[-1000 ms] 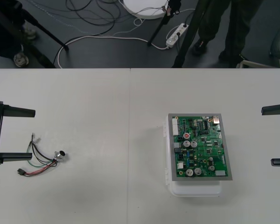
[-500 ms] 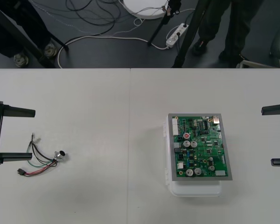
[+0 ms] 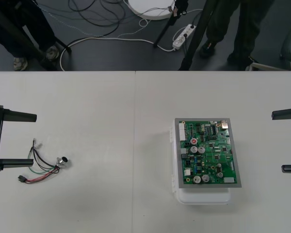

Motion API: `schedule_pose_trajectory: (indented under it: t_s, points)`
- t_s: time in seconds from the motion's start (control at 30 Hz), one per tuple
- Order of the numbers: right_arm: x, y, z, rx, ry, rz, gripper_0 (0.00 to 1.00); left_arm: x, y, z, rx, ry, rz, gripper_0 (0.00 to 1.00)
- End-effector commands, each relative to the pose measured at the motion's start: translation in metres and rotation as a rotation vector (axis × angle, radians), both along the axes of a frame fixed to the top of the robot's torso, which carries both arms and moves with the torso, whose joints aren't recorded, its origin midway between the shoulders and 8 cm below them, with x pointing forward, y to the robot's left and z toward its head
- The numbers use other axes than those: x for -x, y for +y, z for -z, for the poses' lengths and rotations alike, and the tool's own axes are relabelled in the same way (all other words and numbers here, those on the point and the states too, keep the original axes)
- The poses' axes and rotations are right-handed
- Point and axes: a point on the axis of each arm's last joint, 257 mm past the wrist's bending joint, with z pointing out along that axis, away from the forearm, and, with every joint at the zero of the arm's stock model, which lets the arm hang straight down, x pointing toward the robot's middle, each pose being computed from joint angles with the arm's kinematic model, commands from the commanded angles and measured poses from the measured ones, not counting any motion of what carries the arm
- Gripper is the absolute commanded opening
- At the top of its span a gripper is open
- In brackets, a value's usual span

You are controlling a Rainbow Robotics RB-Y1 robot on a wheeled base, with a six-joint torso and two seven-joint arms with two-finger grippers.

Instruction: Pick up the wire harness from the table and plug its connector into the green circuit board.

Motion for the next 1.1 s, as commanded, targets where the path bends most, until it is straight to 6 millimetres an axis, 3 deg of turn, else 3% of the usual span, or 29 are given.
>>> schedule_pose_trajectory:
  t_s: [0.03, 0.47, 0.63, 0.97, 1.0, 1.1]
  points:
    - [0.004, -0.001, -0.003, -0.010, 0.022, 0.005, 1.00, 0.010, 0.004, 0.007, -0.018, -0.018, 0.033, 1.00]
    - [0.004, -0.001, -0.003, -0.010, 0.022, 0.005, 1.00, 0.010, 0.004, 0.007, -0.018, -0.018, 0.033, 1.00]
    - [-0.007, -0.014, 0.003, 0.020, -0.001, 0.046, 1.00, 0.010, 0.004, 0.007, -0.018, -0.018, 0.033, 1.00]
    - [-0.017, -0.023, -0.001, 0.018, -0.019, 0.073, 1.00, 0.010, 0.004, 0.007, -0.018, -0.018, 0.033, 1.00]
    - [-0.017, -0.025, -0.002, 0.017, -0.015, 0.076, 1.00, 0.019, 0.001, 0.030, 0.004, 0.047, 0.018, 1.00]
    - [-0.018, -0.029, -0.005, -0.008, 0.006, 0.083, 1.00, 0.019, 0.000, 0.030, 0.004, 0.047, 0.022, 1.00]
